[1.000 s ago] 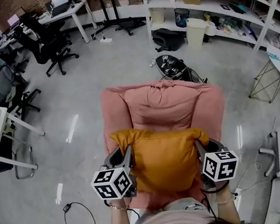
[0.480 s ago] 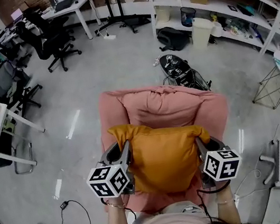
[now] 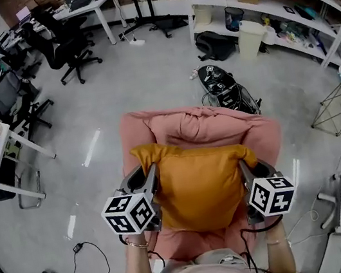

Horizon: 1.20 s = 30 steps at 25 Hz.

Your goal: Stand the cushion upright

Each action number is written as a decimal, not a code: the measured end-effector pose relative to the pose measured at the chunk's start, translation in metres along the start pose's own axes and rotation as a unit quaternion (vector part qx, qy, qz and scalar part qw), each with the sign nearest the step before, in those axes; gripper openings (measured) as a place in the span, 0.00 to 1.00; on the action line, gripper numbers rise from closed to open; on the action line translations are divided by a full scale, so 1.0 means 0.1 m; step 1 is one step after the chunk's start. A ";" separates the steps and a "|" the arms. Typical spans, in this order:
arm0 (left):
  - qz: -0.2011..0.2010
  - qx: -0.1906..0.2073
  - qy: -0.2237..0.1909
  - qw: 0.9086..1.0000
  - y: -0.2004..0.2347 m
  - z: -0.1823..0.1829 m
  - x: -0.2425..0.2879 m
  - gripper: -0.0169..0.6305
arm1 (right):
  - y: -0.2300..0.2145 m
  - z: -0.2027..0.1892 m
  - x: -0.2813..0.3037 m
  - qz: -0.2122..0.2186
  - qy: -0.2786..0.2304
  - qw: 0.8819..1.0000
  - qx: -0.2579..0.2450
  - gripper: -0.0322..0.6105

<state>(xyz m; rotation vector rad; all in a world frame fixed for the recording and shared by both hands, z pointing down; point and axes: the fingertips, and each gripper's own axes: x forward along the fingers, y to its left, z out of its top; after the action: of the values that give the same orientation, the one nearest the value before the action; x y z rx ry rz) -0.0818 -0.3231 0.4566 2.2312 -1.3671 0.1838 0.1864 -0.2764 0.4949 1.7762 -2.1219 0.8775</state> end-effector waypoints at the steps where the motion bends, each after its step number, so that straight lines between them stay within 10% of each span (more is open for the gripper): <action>1: 0.000 0.001 0.001 1.000 0.01 0.01 0.02 0.17 | 0.00 0.02 0.02 0.001 -0.001 1.000 -0.001 0.24; 30: -0.014 0.014 0.032 0.999 0.14 0.41 1.00 0.17 | -0.37 0.61 0.66 -0.024 -0.040 0.999 0.002 0.24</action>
<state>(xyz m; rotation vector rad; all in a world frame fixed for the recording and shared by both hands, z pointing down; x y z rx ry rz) -0.0517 -0.4280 0.4637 2.2470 -1.3064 0.2643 0.2179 -0.3686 0.4929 1.8872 -2.1170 0.8104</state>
